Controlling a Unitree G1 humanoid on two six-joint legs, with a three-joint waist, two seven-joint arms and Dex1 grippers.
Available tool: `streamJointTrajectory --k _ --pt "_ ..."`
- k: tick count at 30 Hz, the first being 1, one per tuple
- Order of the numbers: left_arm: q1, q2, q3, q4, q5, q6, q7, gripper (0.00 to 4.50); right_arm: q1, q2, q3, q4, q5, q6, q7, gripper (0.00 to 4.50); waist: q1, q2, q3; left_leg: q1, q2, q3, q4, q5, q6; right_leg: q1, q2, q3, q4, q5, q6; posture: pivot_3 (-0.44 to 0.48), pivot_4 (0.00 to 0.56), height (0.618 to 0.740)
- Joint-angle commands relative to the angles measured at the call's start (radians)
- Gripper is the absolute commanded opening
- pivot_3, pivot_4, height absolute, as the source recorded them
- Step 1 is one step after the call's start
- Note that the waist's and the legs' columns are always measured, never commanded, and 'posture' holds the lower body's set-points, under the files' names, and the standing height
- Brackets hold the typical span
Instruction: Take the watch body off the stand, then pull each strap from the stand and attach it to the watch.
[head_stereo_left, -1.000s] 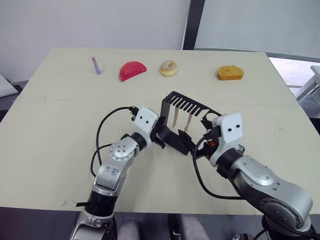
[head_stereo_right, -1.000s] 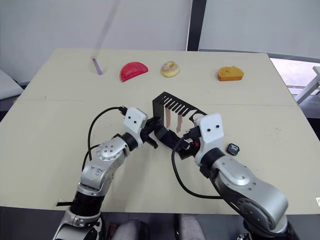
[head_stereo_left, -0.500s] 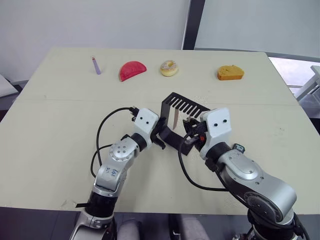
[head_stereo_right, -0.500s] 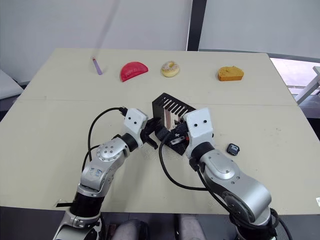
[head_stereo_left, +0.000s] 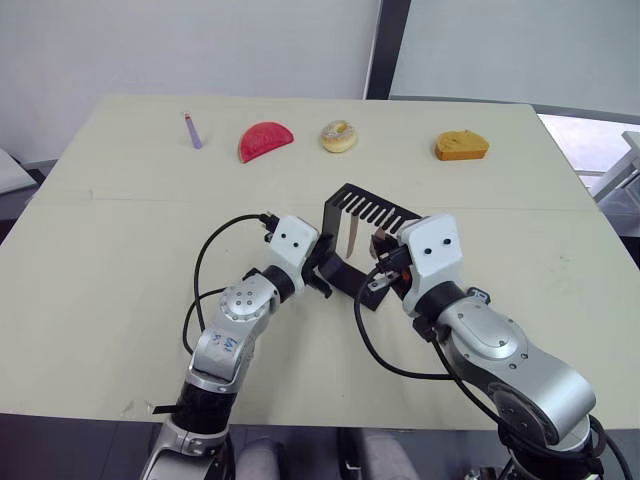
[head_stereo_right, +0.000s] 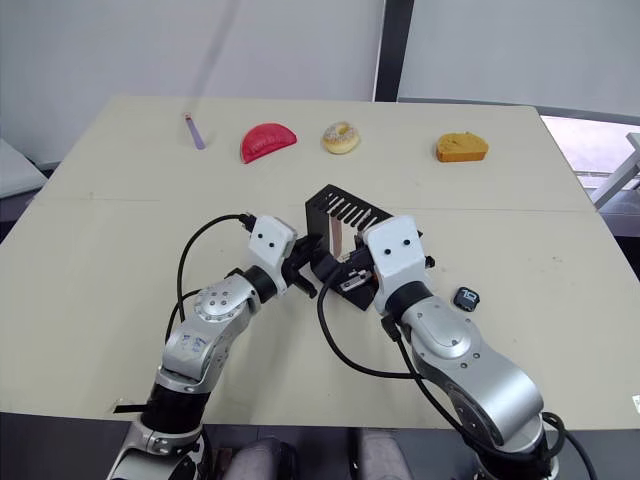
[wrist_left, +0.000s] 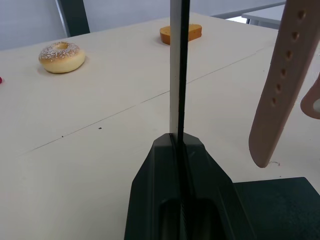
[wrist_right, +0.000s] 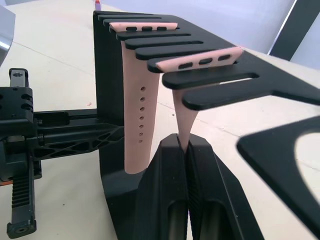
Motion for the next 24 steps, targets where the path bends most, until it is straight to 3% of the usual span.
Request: streamJointTrajectory --k 1,15,24 --pt "-0.023 -0.009 0.005 -0.021 -0.003 -0.017 -0.001 0.0 -0.016 0.0 -0.002 -0.07 -0.028 -0.005 0.023 0.08 -0.001 0.0 0.0 0.0 0.0 0.0 0.0 0.0 0.0 0.0 0.0 0.0 0.0 0.0 0.0 0.0 0.15 0.737" --pt "-0.029 -0.013 -0.001 -0.008 -0.001 -0.02 -0.006 0.0 0.019 -0.017 0.0 -0.084 -0.091 -0.024 0.09 0.08 -0.001 0.0 0.0 0.0 0.0 0.0 0.0 0.0 0.0 0.0 0.0 0.0 0.0 0.0 0.0 0.0 0.15 0.737" --pt "-0.034 -0.014 -0.003 -0.004 -0.002 -0.017 -0.01 0.0 0.113 -0.09 -0.044 -0.123 -0.074 -0.111 0.225 0.08 0.0 0.0 0.0 0.0 0.0 0.0 0.0 0.0 0.0 0.0 0.0 0.0 -0.001 0.0 0.0 0.0 0.15 0.737"
